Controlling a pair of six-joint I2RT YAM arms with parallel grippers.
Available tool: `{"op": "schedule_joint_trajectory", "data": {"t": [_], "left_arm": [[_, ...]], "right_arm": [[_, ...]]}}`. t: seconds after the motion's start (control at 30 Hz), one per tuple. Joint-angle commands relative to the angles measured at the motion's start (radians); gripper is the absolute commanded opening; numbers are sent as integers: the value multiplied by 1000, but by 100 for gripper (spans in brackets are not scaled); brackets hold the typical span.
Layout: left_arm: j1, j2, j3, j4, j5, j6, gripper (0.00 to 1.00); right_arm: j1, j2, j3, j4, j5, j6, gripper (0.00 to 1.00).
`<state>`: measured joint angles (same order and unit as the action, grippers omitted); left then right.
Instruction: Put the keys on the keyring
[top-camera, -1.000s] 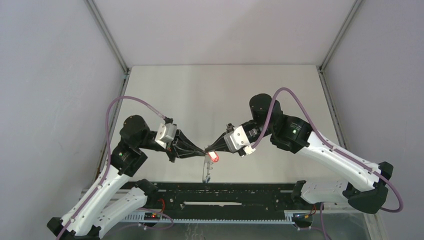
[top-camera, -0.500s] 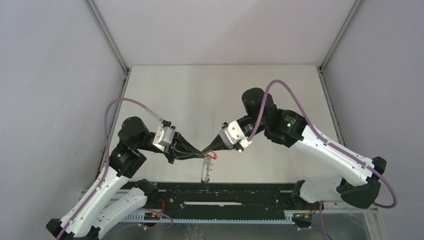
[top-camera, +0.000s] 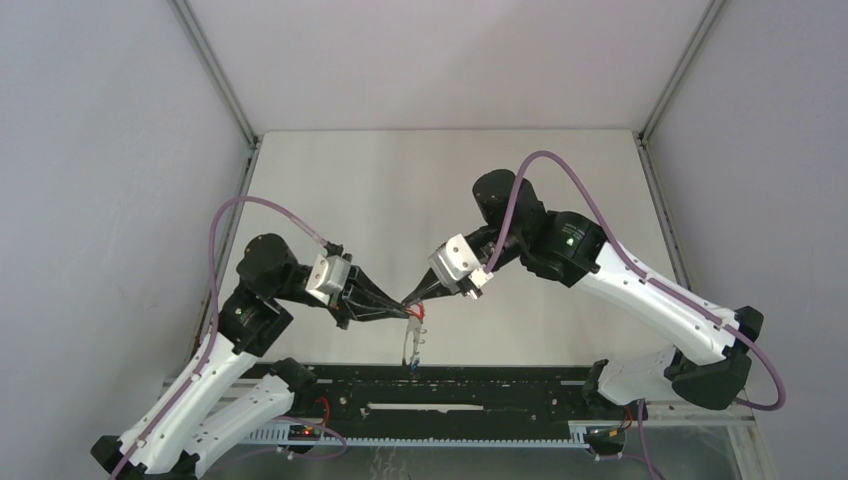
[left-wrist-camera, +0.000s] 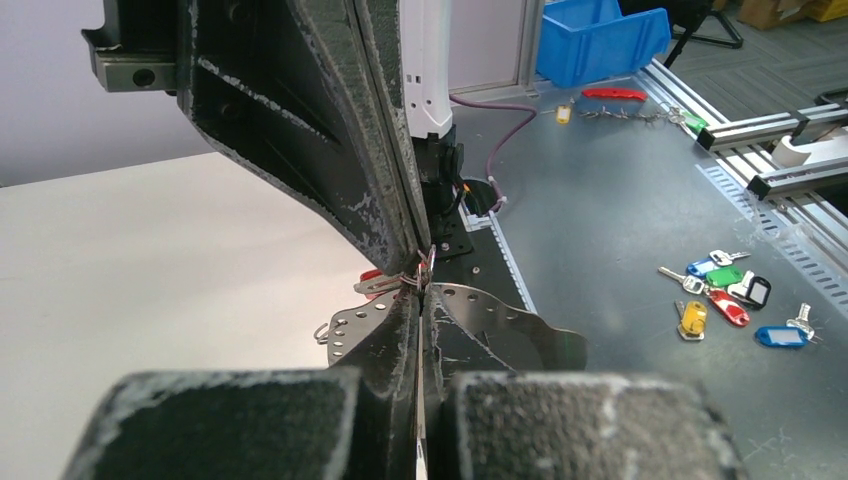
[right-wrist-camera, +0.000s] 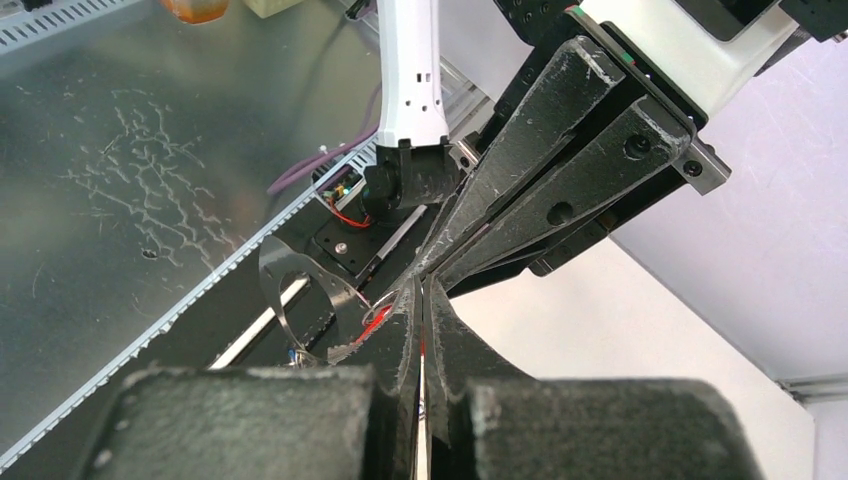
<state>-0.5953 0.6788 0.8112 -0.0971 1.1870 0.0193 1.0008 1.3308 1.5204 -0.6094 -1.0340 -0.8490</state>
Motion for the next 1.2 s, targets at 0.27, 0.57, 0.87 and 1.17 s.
{"op": "schedule_joint_trajectory", "data": {"t": [0.27,0.57,0.87,1.17], "left_arm": [[-18,-15,80,54,-98,47,0],[-18,-53,10,174,-154,-6,0],[-18,-76,-31,227,-145,-12,0],[-19,-80,-42,254,-144,-5,0]], "right_arm": [[7,65,80,-4,85,117,22],[8,61,140,-58,159,252,32],[-31,128,258,-108,78,414,36],[-38,236,399,-206,52,507,35]]}}
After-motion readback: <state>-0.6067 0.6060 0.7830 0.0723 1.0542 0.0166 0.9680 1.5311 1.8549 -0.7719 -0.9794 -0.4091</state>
